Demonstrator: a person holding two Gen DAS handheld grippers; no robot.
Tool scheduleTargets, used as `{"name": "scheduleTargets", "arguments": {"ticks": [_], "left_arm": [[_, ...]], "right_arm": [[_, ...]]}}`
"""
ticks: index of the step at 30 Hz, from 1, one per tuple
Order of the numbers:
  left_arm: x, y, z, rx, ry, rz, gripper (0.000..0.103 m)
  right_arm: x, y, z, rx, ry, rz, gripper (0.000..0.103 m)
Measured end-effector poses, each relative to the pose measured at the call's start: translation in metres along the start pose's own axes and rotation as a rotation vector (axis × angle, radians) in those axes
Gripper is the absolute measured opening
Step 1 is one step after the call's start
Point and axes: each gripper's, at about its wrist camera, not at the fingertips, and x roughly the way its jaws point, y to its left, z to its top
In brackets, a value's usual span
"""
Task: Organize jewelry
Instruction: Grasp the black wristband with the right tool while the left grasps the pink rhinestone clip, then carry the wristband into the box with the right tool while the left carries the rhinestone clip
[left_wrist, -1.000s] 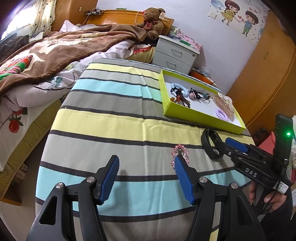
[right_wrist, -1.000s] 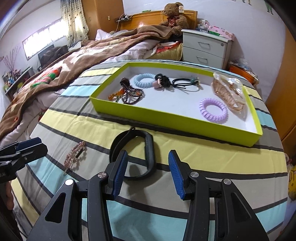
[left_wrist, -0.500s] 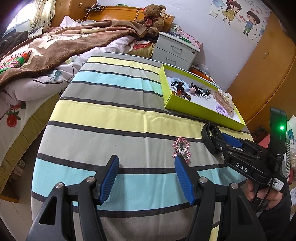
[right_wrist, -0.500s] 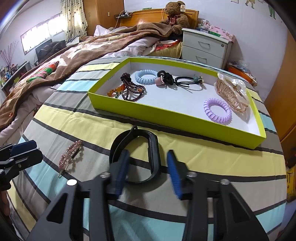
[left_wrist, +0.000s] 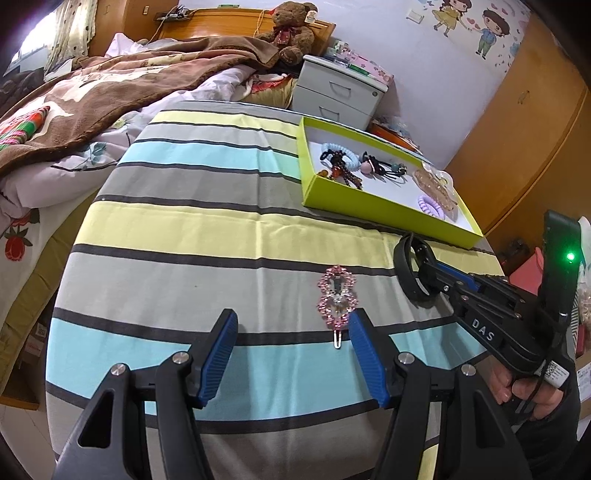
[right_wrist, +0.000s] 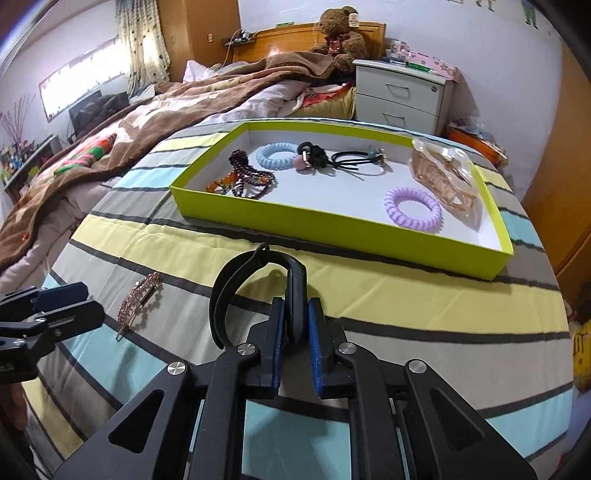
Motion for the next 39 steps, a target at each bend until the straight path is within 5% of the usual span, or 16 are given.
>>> {"name": "scheduleTargets", "arguments": {"ticks": [8,21,27,39], "left_arm": [[0.010,-0.023,0.000,0.061,0.019,0.017,0.065],[0.030,-0.053,0.006,0.138,0.002,0.173,0.064],[0.034,-0.058,0.006,0.170,-0.002,0.235,0.056],[0.030,-0.055,0.007,0.171,-0.015,0.230,0.025]], "right_arm": [[-0.018,-0.020,-0.008,0.058,-0.030,0.017,0.013],[-0.038,-0.043,-0.018,0.114,-0.063,0.012,0.013],[-0.039,-0.045,-0.019,0.122,-0.067,0.016,0.013],[-0.040,-0.044,-0.020,0.117,-0.071,0.017,0.013]]}}
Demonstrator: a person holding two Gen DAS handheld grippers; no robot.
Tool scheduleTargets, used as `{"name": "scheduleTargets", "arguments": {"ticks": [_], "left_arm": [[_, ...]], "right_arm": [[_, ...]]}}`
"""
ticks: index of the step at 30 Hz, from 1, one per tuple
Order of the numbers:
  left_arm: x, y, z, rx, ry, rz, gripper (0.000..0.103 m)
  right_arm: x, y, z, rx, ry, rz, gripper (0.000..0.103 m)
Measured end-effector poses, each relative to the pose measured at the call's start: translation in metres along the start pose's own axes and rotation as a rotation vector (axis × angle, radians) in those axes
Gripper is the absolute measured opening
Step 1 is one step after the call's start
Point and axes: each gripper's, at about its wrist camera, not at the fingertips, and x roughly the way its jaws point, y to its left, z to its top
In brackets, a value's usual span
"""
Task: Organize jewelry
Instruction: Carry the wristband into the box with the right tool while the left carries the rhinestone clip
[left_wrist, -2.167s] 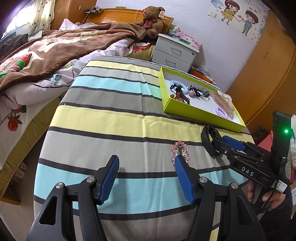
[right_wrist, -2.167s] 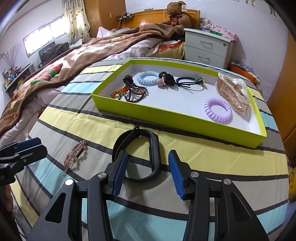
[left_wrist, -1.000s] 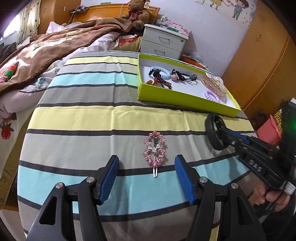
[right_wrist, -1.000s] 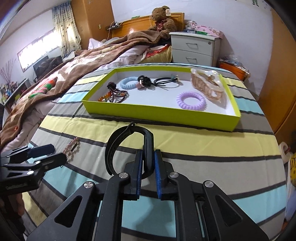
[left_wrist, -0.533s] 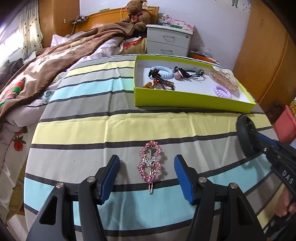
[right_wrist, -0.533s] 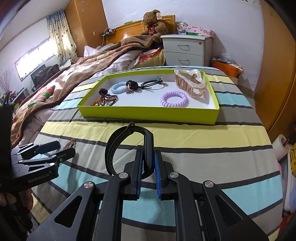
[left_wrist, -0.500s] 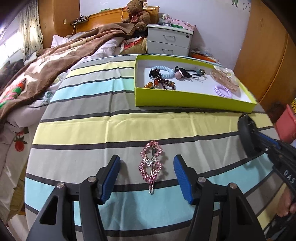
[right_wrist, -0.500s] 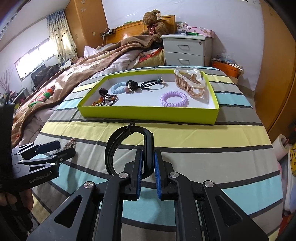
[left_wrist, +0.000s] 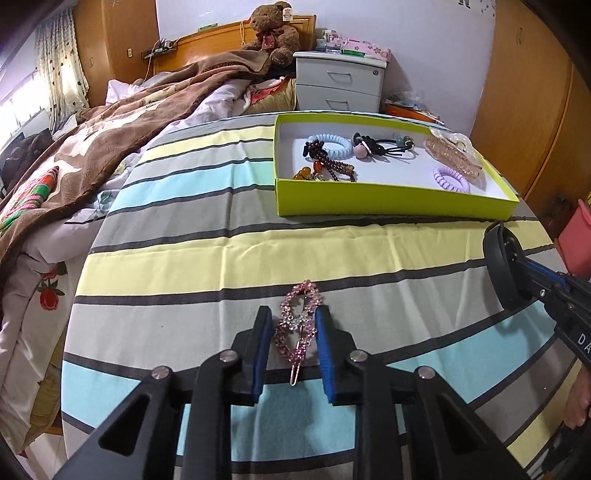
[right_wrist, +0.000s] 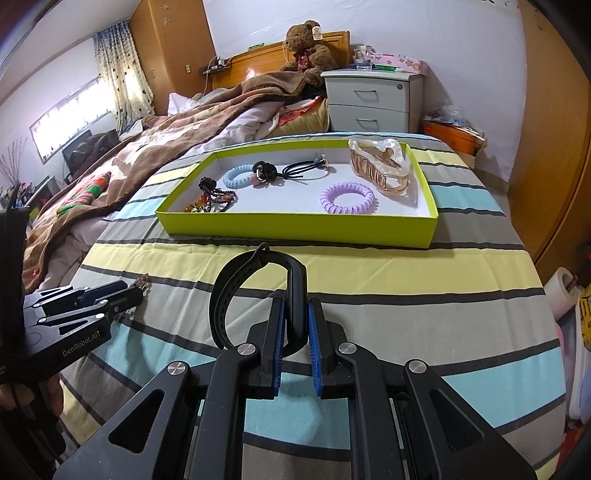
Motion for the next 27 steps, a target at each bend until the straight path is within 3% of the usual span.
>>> {"name": "scheduleTargets", "arguments": {"ticks": [5,9,27], "left_arm": [[0.000,0.000,0.001,-0.004,0.001,-0.005,0.024],[-0.004,0.001,0.002,-0.008,-0.009,-0.012,0.016],[-0.016,0.013,0.006,-0.046,-0.038,-0.060,0.013]], "right_arm": [[-0.001,0.000,0.001,0.002,-0.002,-0.001,0.013],[-0.002,0.000,0.002,0.001,-0.004,0.000,0.013],[-0.015,0.000,0.005,0.000,-0.033,0.000,0.013]]}}
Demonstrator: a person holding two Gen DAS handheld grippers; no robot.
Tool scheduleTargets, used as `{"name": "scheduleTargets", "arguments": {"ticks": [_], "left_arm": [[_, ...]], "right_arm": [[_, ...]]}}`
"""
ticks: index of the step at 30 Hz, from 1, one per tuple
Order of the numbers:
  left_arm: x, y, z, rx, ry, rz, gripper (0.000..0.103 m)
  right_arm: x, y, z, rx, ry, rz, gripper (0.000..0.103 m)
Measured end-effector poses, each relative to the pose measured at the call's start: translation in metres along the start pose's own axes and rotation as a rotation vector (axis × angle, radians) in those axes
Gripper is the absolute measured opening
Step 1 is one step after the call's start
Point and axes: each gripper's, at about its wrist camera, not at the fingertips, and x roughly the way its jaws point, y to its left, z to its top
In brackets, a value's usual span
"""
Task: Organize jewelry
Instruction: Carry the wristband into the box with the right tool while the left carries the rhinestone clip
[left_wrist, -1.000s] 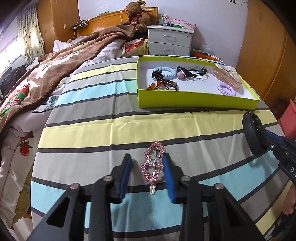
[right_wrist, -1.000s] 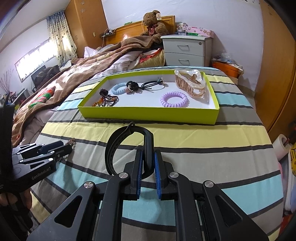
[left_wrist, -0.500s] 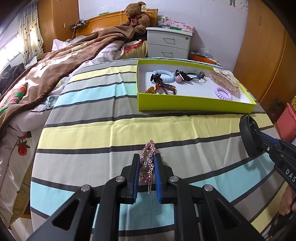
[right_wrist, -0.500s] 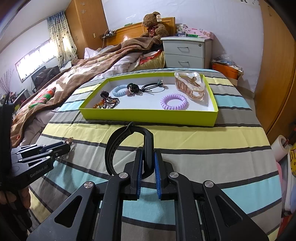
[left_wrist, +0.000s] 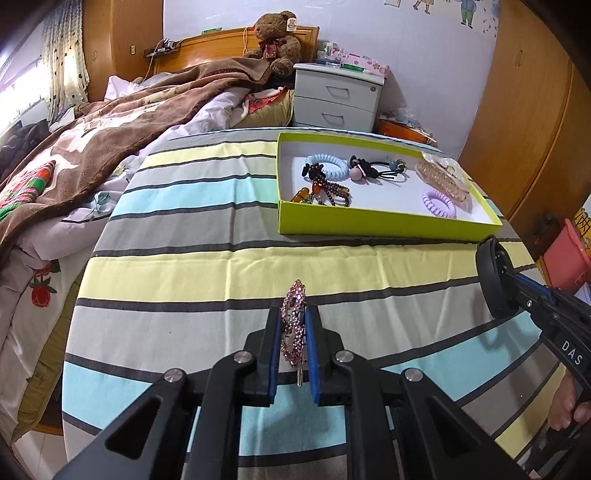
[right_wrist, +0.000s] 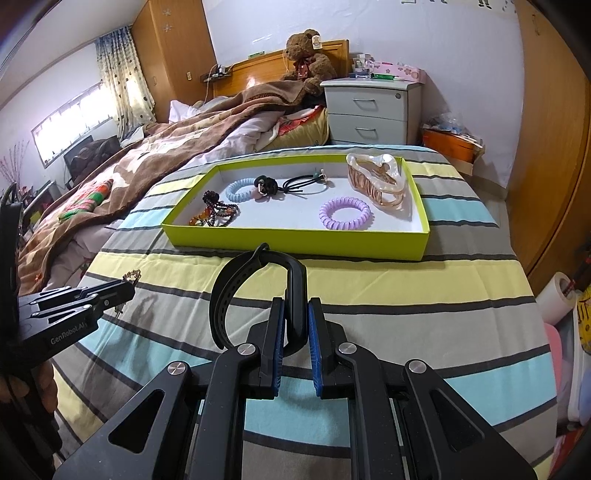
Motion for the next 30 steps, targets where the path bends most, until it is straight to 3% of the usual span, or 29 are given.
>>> {"name": "scheduleTargets", "arguments": {"ticks": [13,30], "left_arm": [[-0.011,-0.010,0.035,0.024,-0.053,-0.049,0.013],[0.011,-0.037,0.101,0.052,-0.064,-0.153,0.013]], "right_arm": [[-0.011,-0.006,0.026,-0.007,-0.046,-0.024,0.013],[0.011,-0.023,0.074,-0.014,-0.032,-0.073,0.013]]}}
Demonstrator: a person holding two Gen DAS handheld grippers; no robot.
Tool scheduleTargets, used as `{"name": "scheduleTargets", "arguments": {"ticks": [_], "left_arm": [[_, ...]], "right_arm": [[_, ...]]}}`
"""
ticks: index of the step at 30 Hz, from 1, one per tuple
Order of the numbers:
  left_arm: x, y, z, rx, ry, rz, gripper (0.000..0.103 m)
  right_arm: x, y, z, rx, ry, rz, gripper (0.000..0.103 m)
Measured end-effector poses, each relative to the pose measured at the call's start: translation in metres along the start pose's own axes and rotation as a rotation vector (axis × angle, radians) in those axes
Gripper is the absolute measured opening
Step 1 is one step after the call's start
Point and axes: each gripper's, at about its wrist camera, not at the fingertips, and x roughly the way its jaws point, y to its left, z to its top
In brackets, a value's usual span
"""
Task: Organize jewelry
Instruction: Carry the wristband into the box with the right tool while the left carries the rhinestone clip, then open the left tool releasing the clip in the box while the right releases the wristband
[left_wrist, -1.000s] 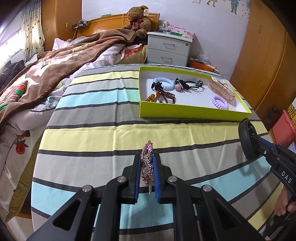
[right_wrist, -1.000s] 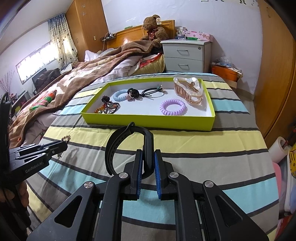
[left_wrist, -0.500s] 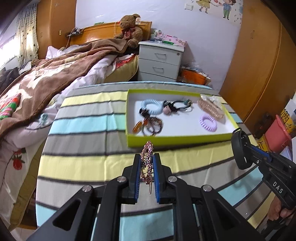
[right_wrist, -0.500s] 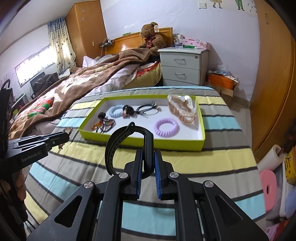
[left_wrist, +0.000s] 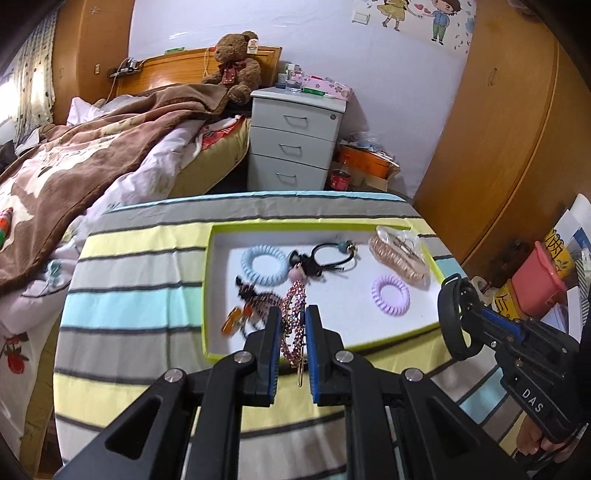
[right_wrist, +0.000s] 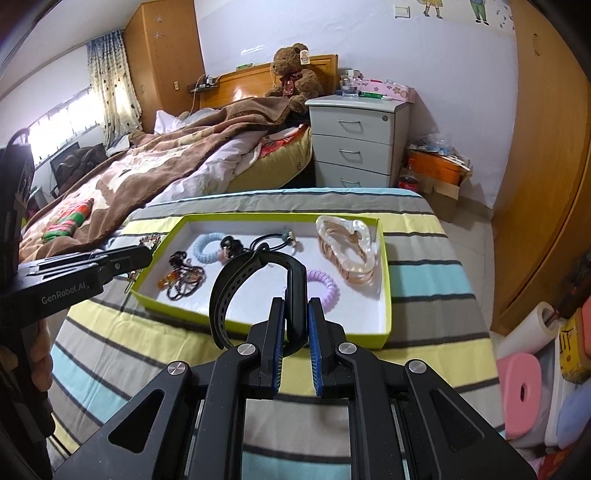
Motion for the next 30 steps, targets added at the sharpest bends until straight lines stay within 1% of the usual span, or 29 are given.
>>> {"name": "scheduleTargets", "arguments": {"ticks": [8,15,22,30], "left_arm": [[0.027,-0.012,0.020,0.007,0.018,-0.040,0.013],[0.055,-0.020,0.031,0.014,0.056,-0.061,0.013],[0.082,-0.029,0.032,0.029,0.098,-0.060,0.013],[0.100,-0.033,0.026,0.036,0.142,-0.044,0.013]], "right_arm": [[0.021,-0.012,0.015,-0.008,0.031,-0.034,0.013],[0.039,-0.026,0.015,-0.007,0.072,-0.064,0.013],[0.053,-0.039,0.011,-0.025,0.114,-0.094,0.013],[0.066,-0.043,0.007,-0.048,0.146,-0.083,0.013]]}}
